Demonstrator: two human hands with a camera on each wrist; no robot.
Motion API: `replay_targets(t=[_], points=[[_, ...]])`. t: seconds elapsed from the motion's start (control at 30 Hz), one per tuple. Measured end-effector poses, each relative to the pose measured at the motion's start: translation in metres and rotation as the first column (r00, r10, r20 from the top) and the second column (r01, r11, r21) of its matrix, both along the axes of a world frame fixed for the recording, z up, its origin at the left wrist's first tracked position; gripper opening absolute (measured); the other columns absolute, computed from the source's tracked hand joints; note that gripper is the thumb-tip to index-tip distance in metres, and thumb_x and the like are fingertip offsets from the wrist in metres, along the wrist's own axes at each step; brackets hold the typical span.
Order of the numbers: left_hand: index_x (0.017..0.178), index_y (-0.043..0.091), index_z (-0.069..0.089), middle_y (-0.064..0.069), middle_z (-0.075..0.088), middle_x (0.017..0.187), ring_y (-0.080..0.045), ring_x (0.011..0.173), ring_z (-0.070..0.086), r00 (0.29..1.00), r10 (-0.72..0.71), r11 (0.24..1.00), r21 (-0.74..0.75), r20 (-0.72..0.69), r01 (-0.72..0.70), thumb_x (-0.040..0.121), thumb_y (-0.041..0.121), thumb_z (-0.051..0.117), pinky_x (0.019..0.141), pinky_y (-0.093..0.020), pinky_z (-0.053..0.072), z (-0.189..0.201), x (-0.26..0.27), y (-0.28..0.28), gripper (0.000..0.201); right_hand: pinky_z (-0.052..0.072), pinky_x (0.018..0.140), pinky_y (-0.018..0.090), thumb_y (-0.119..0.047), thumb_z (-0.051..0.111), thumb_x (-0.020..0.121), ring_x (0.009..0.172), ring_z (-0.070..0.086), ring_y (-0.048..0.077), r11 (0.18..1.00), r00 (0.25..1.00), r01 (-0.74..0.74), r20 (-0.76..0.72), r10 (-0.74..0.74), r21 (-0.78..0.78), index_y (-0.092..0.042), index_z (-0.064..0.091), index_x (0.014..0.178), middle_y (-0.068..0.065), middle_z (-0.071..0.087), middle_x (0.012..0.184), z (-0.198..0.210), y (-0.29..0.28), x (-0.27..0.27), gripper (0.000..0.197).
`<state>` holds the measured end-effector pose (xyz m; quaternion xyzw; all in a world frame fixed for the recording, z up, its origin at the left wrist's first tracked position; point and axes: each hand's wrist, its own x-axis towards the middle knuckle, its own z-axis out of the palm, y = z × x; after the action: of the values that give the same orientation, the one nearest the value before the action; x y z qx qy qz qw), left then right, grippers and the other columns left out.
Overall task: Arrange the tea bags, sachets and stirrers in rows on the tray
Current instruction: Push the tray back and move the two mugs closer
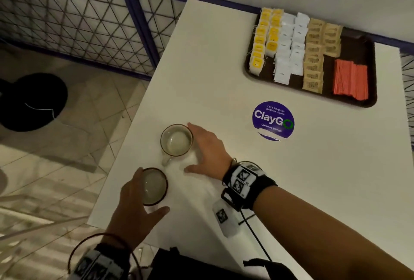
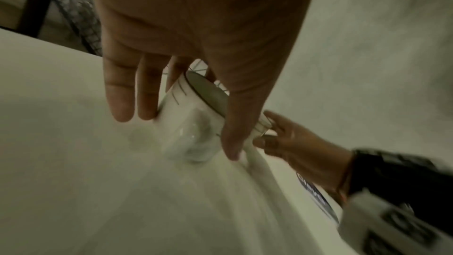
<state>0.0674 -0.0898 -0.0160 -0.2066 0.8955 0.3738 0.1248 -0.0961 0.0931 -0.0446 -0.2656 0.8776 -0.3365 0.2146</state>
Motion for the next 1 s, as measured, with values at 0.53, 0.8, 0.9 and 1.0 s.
replay_targets(t=[0.53,0.8,0.9,1.0], points=[[0.147,0.031,0.016,0.002,0.042,0.116,-0.007,0.098,0.042,0.954,-0.259,0.966,-0.029,-0.148,0.258,0.067,0.018,0.081,0.077,-0.026,0.047,-0.018,-0.034,-0.027,0.104,0.033,0.1,0.046,-0.028,0.072,0.066,0.13,0.026,0.026,0.943,0.986,-0.049,-0.135,0.098,0.329,-0.043,0.011,0.142,-0.002,0.021,0.147,0.023,0.038,-0.01,0.098],[0.091,0.014,0.05,-0.005,0.056,0.089,-0.02,0.075,0.058,0.985,0.063,0.984,0.153,0.16,-0.088,0.067,0.029,0.082,0.062,-0.029,0.05,-0.016,-0.025,-0.032,0.042,0.037,0.077,0.012,-0.044,0.066,0.065,0.089,0.05,0.005,0.808,0.833,0.553,0.143,-0.535,-0.202,-0.025,0.058,0.098,-0.003,0.053,0.097,0.003,0.059,0.074,0.038],[0.084,0.011,0.063,-0.009,0.057,0.09,-0.023,0.07,0.062,0.977,0.052,0.974,0.206,0.207,-0.096,0.078,0.025,0.074,0.059,-0.033,0.054,-0.018,-0.025,-0.034,0.019,0.035,0.067,0.009,-0.052,0.069,0.067,0.075,0.045,0.005,0.804,0.797,0.584,0.265,-0.543,-0.113,-0.039,0.055,0.065,-0.004,0.046,0.072,-0.002,0.044,0.079,0.019],[0.079,0.014,0.065,-0.005,0.057,0.095,-0.018,0.069,0.061,0.988,0.019,0.977,0.208,0.152,-0.05,0.082,0.018,0.069,0.052,-0.02,0.051,-0.014,-0.027,-0.037,0.007,0.029,0.058,0.018,-0.042,0.066,0.078,0.063,0.034,0.007,0.819,0.802,0.567,0.286,-0.524,-0.091,-0.018,0.03,0.051,-0.003,0.031,0.059,-0.005,0.032,0.073,0.05]])
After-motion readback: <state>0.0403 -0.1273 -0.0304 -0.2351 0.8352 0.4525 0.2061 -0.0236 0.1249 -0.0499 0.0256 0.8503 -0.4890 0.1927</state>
